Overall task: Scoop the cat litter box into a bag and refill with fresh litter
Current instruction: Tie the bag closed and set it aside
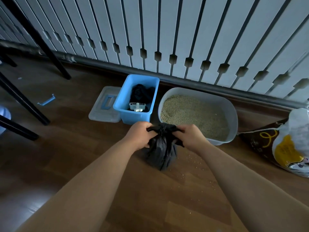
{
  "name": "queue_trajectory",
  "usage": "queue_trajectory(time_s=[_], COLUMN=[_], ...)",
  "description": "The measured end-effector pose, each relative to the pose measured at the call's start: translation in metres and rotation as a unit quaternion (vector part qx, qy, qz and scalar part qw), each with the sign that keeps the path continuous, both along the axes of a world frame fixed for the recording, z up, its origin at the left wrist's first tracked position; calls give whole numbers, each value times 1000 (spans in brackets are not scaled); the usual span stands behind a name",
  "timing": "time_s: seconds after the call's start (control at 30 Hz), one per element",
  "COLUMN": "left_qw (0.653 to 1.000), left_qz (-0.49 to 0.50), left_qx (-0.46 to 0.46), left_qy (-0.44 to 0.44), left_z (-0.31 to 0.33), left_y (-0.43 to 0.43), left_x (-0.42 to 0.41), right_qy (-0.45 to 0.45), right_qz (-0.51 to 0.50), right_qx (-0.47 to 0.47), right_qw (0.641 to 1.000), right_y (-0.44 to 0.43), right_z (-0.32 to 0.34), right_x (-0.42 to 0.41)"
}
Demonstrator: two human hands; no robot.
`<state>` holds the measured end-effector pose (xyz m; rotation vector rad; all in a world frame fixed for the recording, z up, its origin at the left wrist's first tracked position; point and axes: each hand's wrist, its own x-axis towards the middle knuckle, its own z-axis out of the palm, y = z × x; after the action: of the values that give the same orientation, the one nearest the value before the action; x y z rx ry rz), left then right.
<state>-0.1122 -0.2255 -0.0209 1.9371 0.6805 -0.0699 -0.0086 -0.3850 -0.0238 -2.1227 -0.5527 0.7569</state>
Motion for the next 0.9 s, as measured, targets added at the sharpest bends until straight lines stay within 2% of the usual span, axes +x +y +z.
queue_trajectory(time_s=[0.07, 0.13, 0.33, 0.43, 0.9], left_qw=[997, 992, 991, 992, 991], left_qz=[42, 68, 87, 76, 27], left_qx=[-69, -102, -98, -98, -119], left_qy=[-14, -22, 4, 17, 61], left_z=[5, 15, 67, 111, 398], left_y=[1, 1, -9, -16, -101], left_x=[6, 11, 16, 18, 35], right_qy=[63, 97, 149, 167, 211], right_qz=[-34, -53, -89, -129, -252], right_qx=[54, 68, 66, 68, 75], right_qw=[996, 992, 983, 975, 941], right_y=[2, 3, -9, -17, -104], right_z=[10, 18, 56, 98, 389], right_x=[14, 23, 21, 18, 3])
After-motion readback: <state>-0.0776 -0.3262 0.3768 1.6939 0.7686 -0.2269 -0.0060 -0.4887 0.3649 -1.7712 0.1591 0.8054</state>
